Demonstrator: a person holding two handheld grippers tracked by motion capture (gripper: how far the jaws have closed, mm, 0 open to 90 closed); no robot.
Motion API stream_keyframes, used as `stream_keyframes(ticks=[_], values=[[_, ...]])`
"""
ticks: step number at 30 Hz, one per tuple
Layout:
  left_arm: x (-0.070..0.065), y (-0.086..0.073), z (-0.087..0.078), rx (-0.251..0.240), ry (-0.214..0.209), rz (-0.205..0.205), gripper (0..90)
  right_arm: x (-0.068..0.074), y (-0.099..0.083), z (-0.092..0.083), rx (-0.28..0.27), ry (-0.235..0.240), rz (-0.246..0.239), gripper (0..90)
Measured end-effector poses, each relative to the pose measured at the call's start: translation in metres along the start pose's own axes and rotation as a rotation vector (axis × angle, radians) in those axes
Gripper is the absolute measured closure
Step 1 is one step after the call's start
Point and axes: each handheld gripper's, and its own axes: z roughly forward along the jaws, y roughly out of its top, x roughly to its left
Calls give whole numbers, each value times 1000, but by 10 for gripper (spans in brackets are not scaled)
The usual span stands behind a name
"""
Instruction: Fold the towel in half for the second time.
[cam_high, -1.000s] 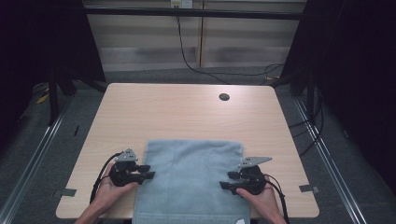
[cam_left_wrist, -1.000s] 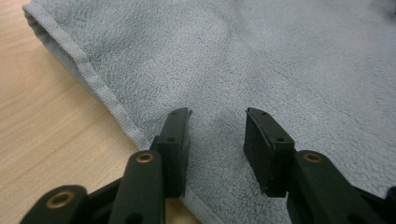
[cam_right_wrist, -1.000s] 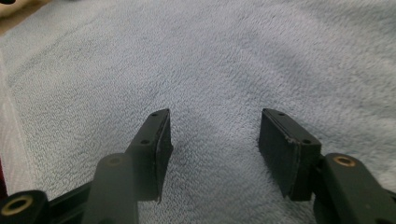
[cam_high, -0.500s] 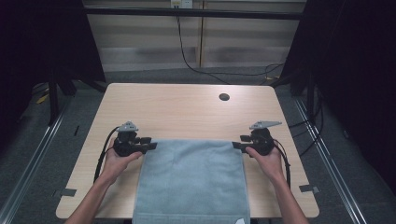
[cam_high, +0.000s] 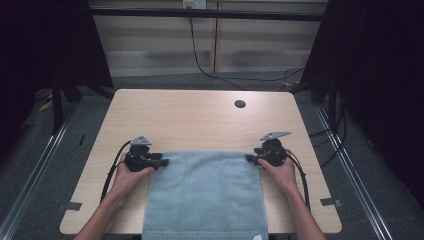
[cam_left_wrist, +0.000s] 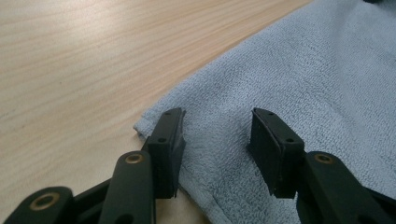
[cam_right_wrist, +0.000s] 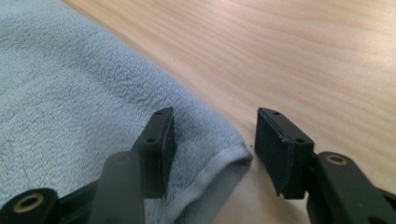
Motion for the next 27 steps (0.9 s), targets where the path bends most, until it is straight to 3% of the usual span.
stream_keyframes(ticks=[2, 6, 8, 9, 10, 12, 14, 18, 20, 22, 24, 27], values=[[0, 1, -5, -4, 23, 10, 498, 5, -2, -1, 4, -8, -26, 535], [10, 6, -15, -98, 34, -14, 431, 10, -3, -1, -6, -1, -26, 665], [15, 12, -13, -106, 64, -18, 406, 13, -3, -1, 1, -8, -31, 706], [18, 14, -11, -126, 58, -21, 392, 13, -3, -1, 2, 0, -32, 724], [21, 17, -8, -118, 37, -38, 398, 13, -3, -1, 3, 4, -31, 728], [24, 17, -1, -87, 49, -32, 391, 12, -3, -1, 7, 13, -26, 741], [28, 14, 6, -50, 38, -51, 404, 11, -4, -1, -1, 21, -26, 745], [25, 13, 13, -30, 74, -23, 430, 11, -4, -1, -2, 25, -29, 751], [23, 13, 13, -15, 79, 12, 446, 11, -4, -1, -6, 21, -27, 751], [20, 11, 11, -1, 63, 51, 489, 12, -4, -1, -7, 21, -23, 751], [15, 8, 9, 11, 60, 117, 568, 12, -5, -1, -8, 20, -14, 751], [16, 6, 7, 9, 21, 110, 665, 14, -4, 0, -10, 10, -10, 757]])
